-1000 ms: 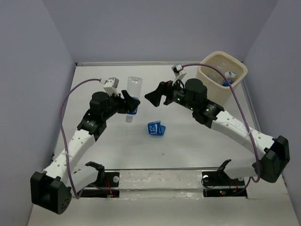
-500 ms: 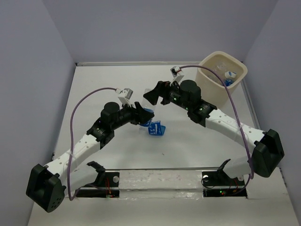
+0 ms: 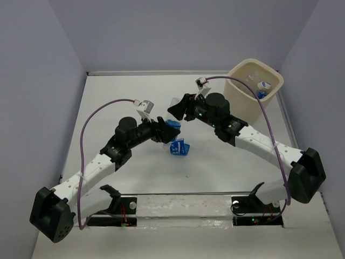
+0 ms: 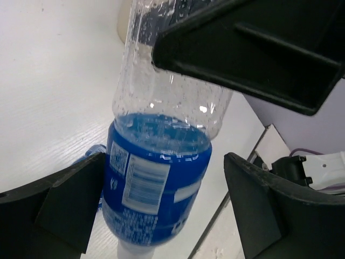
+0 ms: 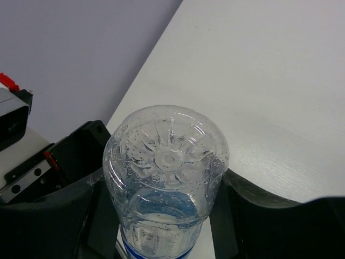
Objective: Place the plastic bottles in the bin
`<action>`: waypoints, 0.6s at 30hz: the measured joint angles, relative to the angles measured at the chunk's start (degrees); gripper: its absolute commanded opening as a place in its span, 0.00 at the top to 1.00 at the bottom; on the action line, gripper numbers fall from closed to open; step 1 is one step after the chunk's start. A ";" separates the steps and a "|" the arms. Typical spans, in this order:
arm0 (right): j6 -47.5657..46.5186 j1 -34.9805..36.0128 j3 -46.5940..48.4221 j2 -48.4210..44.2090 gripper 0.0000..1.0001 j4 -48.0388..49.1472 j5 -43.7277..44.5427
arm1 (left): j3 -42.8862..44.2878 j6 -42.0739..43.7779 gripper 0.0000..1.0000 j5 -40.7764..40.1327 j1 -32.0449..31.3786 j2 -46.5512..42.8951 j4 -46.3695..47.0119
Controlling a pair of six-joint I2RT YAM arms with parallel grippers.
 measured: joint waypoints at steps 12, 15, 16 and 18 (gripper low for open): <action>-8.33 -26.43 16.52 -6.25 0.76 -6.29 12.59 | 7.67 3.61 0.01 -5.07 -0.28 -15.78 -15.08; -13.92 -30.71 22.12 -7.39 0.77 -6.93 21.27 | 9.68 6.49 0.01 -7.52 -0.28 -19.65 -19.78; -15.23 -31.41 23.23 -7.50 0.77 -6.91 23.19 | 9.68 7.58 0.01 -8.41 -0.28 -20.98 -21.57; -19.30 -33.48 26.21 -7.67 0.77 -6.97 28.13 | 8.94 9.11 0.01 -10.32 -0.28 -23.39 -23.93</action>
